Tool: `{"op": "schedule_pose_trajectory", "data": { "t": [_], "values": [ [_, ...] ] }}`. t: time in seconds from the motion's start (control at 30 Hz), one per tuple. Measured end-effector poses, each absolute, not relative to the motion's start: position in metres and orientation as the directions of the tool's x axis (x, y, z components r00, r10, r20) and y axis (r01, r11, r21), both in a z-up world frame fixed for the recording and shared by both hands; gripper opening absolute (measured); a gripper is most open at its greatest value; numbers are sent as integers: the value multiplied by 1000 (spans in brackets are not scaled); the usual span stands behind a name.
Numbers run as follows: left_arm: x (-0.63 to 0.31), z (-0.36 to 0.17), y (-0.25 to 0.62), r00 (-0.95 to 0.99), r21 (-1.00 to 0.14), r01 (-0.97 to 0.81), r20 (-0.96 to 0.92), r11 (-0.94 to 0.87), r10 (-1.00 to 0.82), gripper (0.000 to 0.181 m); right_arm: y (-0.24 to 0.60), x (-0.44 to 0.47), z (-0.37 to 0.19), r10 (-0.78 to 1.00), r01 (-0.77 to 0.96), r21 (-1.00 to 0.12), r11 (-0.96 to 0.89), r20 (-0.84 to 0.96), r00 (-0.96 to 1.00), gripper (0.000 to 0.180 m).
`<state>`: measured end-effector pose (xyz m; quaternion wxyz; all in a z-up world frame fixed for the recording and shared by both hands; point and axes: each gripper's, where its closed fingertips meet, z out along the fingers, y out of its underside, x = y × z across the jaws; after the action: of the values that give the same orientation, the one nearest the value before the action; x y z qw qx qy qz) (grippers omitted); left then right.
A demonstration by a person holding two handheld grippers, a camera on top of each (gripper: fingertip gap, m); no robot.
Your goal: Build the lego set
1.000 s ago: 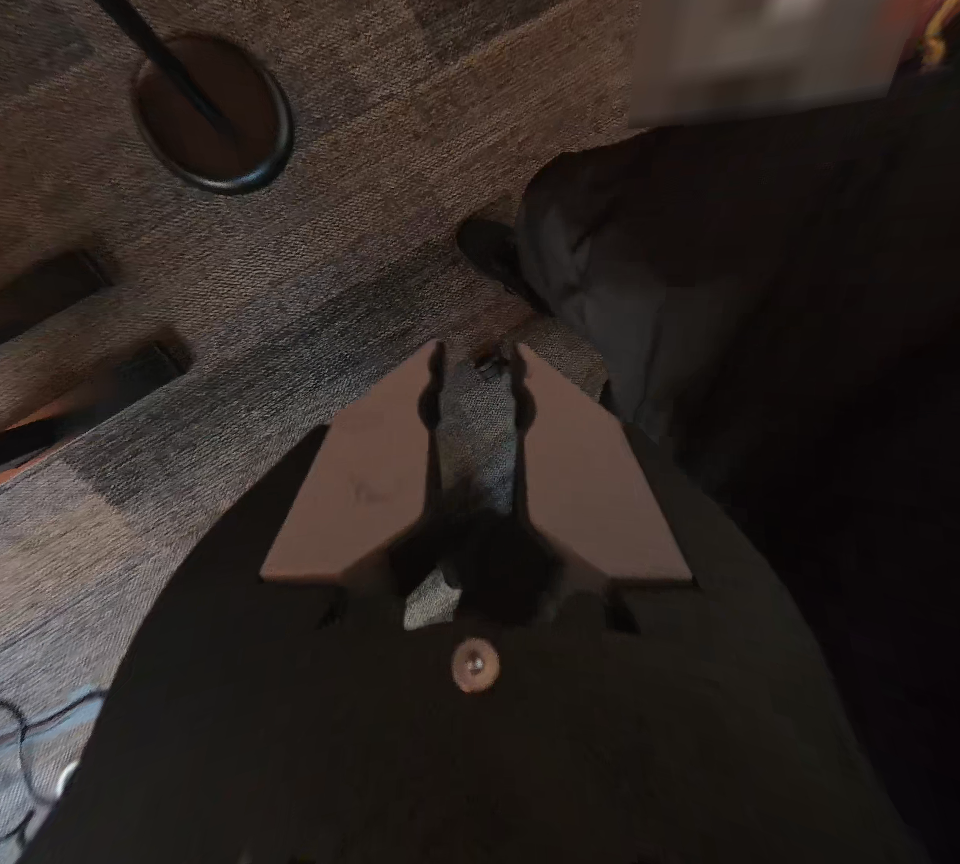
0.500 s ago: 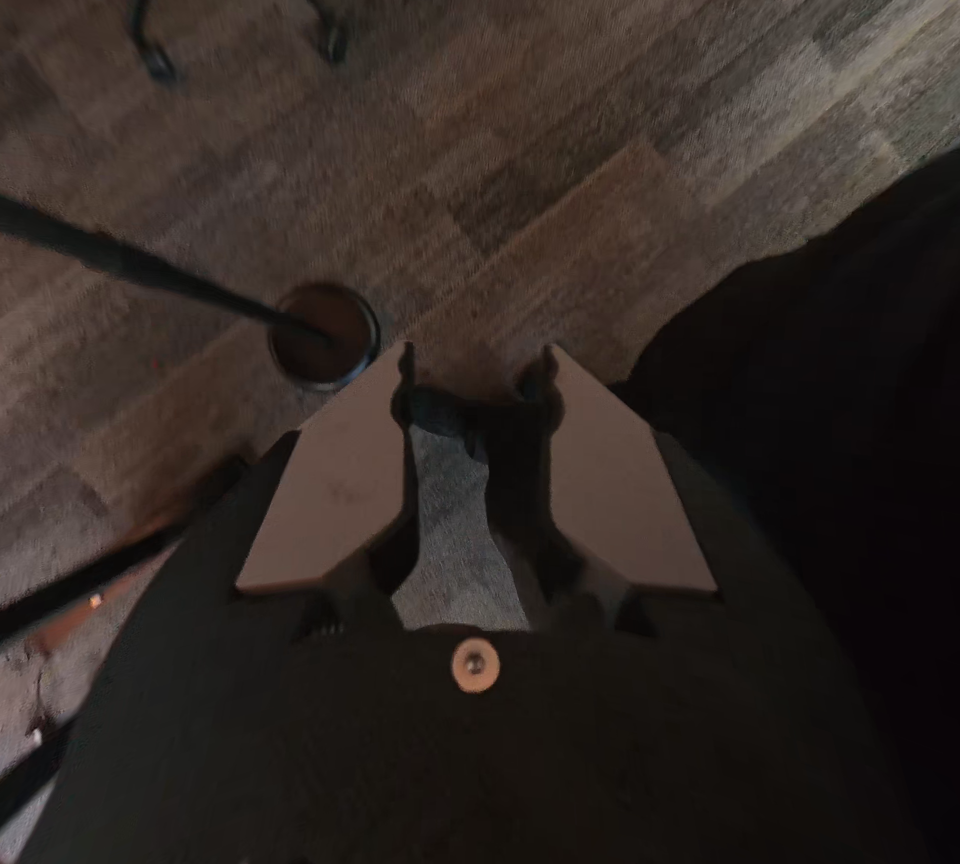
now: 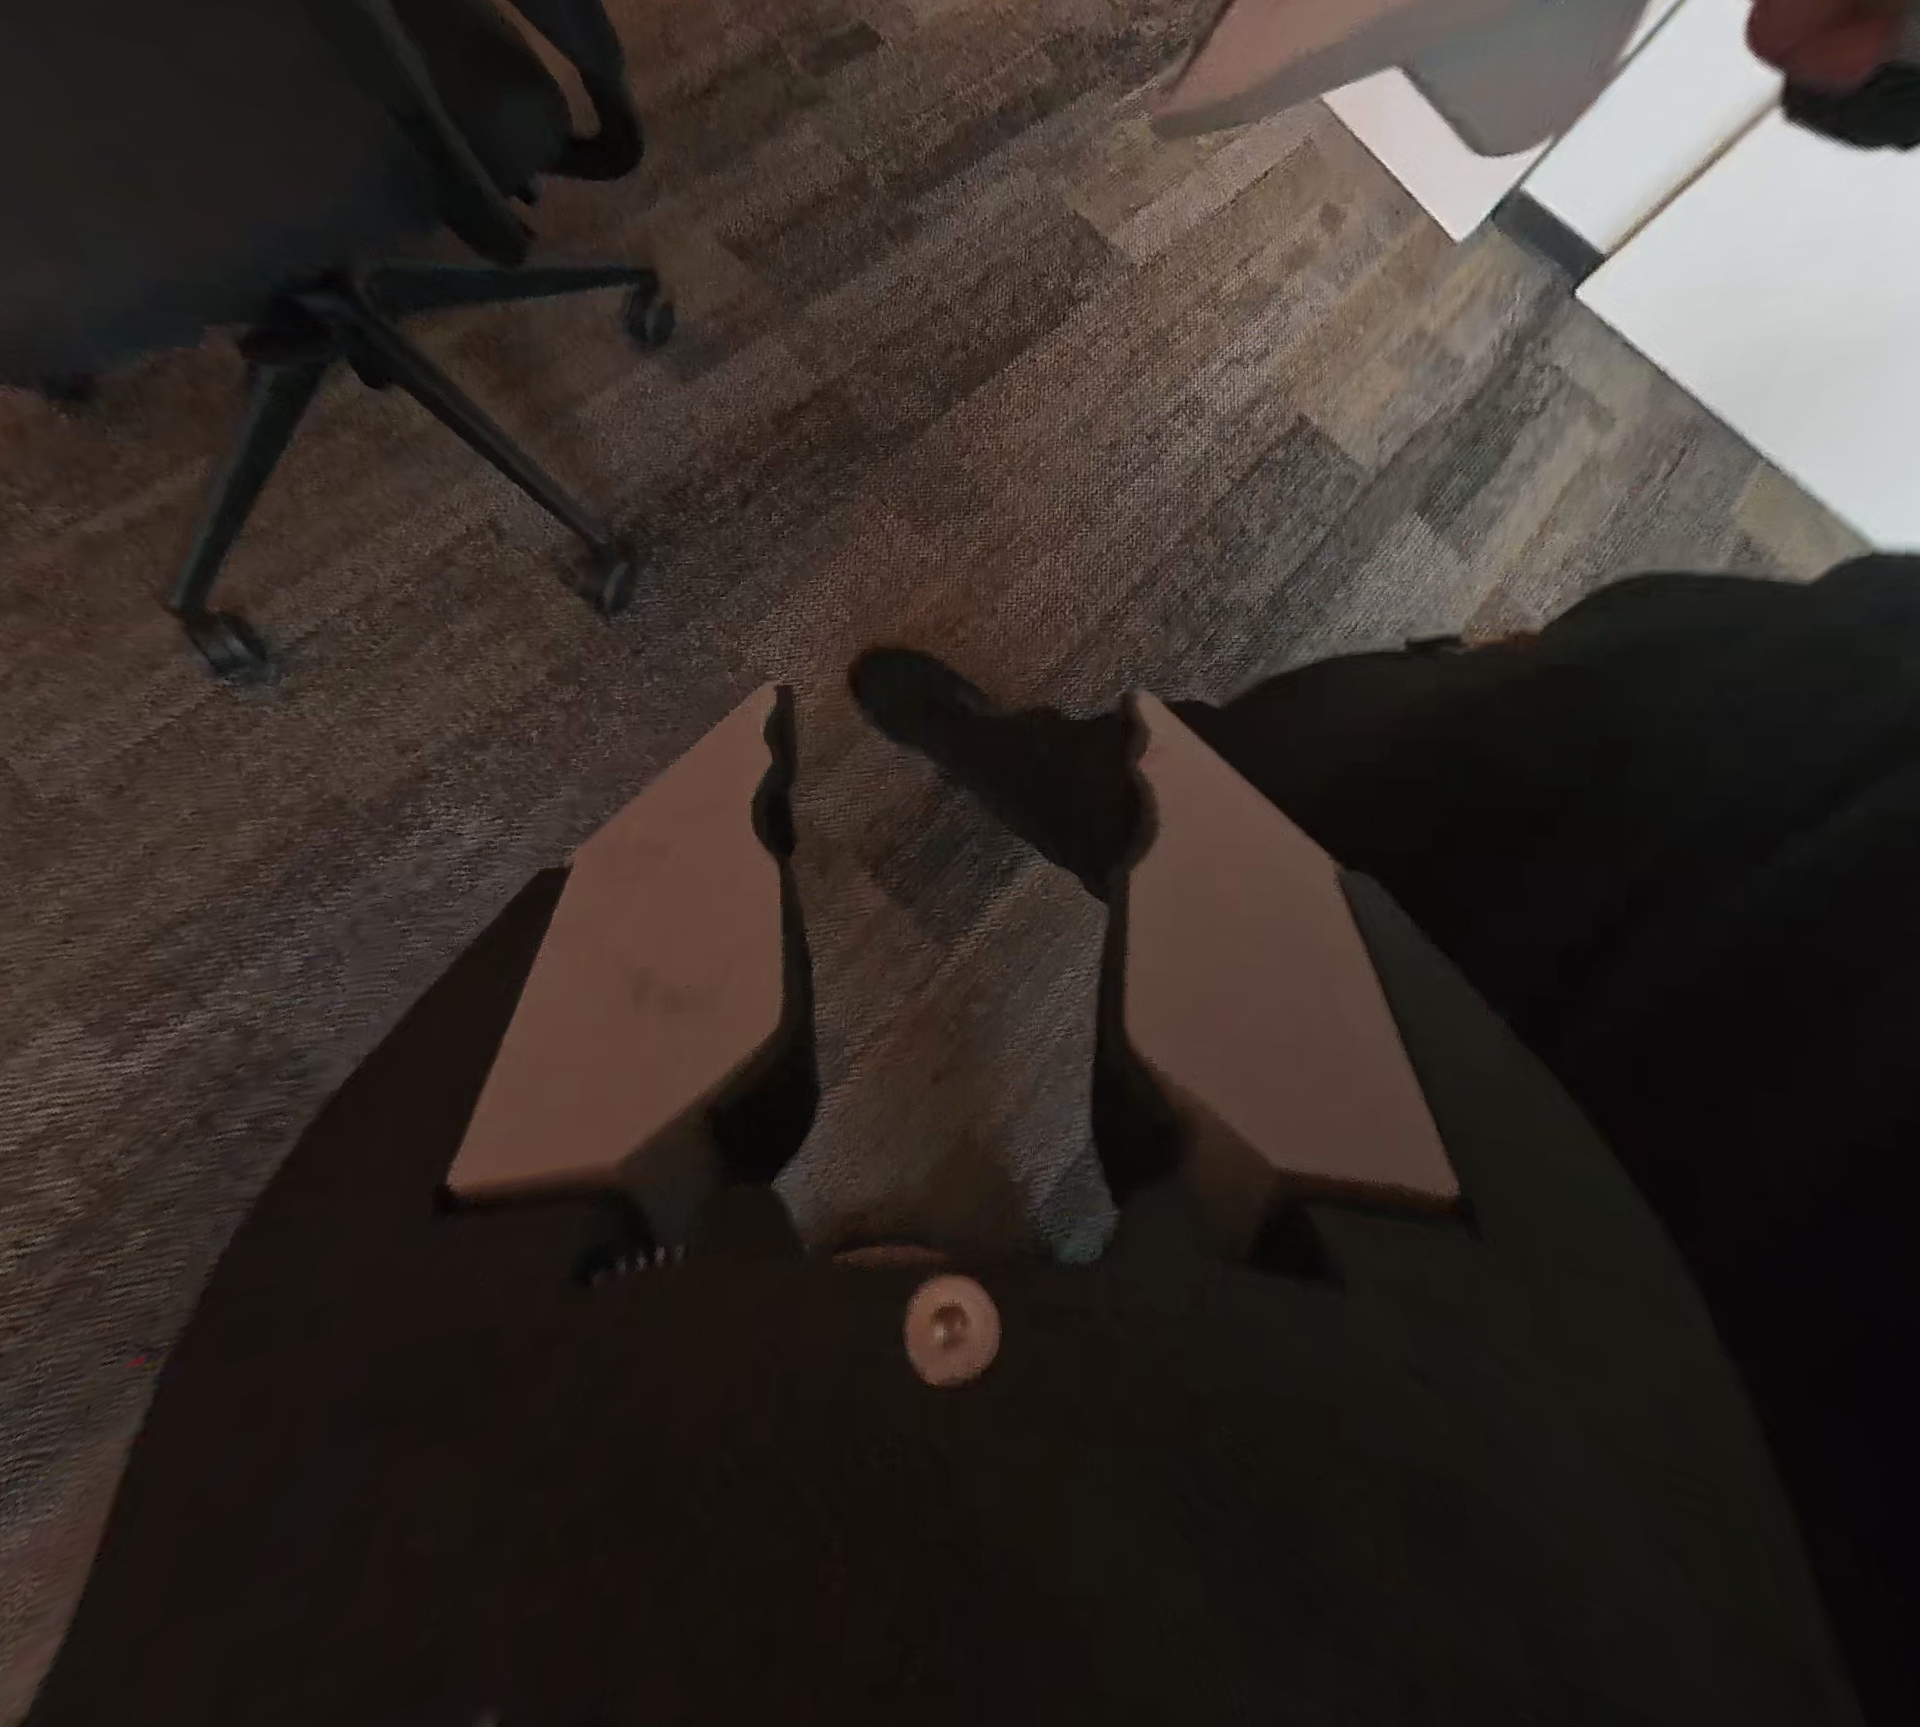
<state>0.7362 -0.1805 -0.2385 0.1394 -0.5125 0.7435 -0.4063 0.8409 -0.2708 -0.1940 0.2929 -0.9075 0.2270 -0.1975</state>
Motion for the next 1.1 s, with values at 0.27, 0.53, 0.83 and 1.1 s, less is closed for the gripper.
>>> {"op": "schedule_pose_trajectory", "data": {
  "t": [0.27, 0.53, 0.83, 1.1],
  "values": [
    [851, -324, -159, -148, -567, -823, 250, -21, -957, 49, -248, 962, -248, -265, -129, -640, -757, 121, 957, 67],
    [891, -396, -79, 226, -344, -896, 192, -281, -955, 49, -196, 1045, -268, 18, 59, -577, -814, 76, 997, 70],
    [878, -520, 100, 665, -292, -673, 164, -680, -729, 42, -66, 1072, -329, 123, 95, -490, -867, -25, 992, 71],
    [783, -706, 282, 925, -415, -302, 89, -858, -369, 33, 112, 1048, -527, 321, 222, -529, -819, -103, 941, 65]
  ]
}}
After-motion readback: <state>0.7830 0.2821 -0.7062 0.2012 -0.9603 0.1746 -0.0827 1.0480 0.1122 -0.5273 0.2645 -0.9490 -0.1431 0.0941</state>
